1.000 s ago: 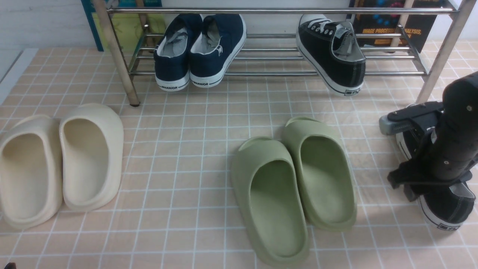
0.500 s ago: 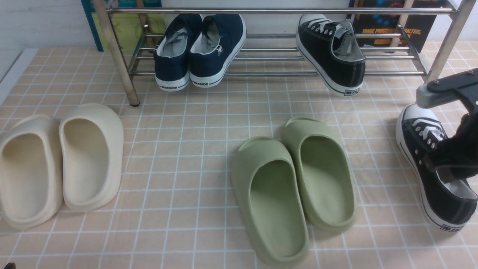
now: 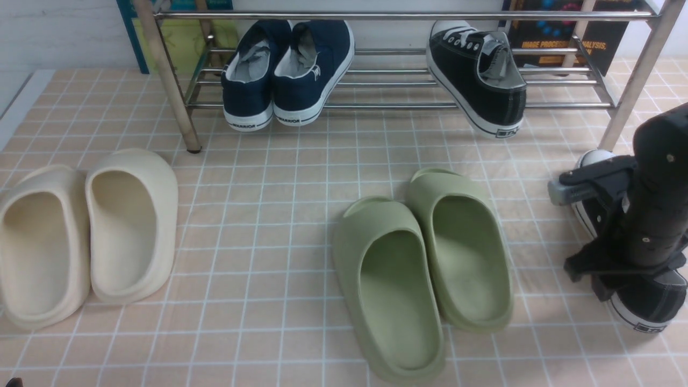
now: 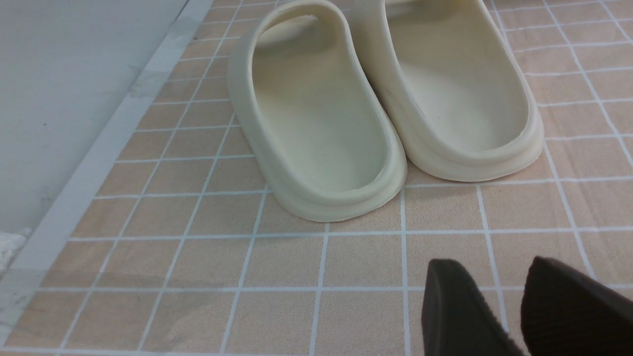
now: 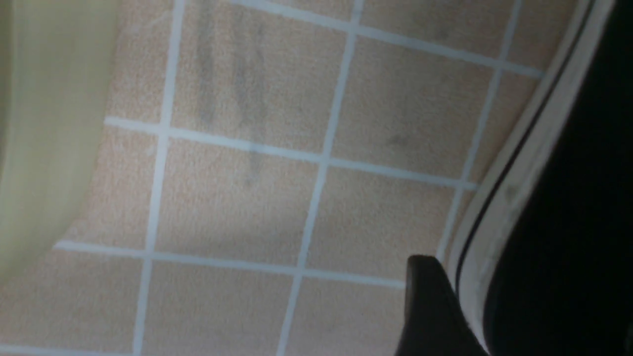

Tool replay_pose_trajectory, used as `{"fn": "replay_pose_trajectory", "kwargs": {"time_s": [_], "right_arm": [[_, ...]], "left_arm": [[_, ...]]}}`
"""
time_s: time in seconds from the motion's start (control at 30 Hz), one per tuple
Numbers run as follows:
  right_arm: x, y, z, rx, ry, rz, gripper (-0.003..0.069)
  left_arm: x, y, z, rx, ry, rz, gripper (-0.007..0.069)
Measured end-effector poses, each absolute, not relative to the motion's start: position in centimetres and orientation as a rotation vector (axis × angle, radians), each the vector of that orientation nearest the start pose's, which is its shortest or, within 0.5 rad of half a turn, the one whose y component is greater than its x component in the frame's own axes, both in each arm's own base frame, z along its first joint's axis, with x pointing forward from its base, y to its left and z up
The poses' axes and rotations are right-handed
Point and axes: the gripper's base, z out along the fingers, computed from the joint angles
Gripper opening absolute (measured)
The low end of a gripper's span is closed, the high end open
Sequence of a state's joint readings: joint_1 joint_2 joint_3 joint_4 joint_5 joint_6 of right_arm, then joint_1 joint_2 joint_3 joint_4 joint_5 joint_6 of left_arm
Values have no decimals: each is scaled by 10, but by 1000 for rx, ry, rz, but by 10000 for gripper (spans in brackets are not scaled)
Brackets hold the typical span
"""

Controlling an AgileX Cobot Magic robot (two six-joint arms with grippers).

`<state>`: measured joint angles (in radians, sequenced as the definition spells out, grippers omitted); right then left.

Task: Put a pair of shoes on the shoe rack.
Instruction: Use the right arm to grab the shoe closest to it, then use the right arm to put a shoe into the shoe rack

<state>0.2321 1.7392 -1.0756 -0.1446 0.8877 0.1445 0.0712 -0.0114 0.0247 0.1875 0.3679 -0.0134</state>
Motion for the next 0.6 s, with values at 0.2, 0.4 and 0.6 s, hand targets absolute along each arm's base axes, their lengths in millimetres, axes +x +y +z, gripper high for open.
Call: {"fn": "replay_pose_trajectory", "kwargs": {"time_s": [0.2, 0.4, 0.6], "right_arm": [[311, 63, 197, -276, 2957, -141, 85], [293, 65, 249, -313, 2864, -12, 1], [301, 69, 285, -356, 2734, 18, 1]], "left_arm": [[52, 10, 173, 38, 1864, 224, 239], [52, 10, 173, 38, 1864, 224, 239], [52, 10, 173, 39, 1864, 225, 239]]}}
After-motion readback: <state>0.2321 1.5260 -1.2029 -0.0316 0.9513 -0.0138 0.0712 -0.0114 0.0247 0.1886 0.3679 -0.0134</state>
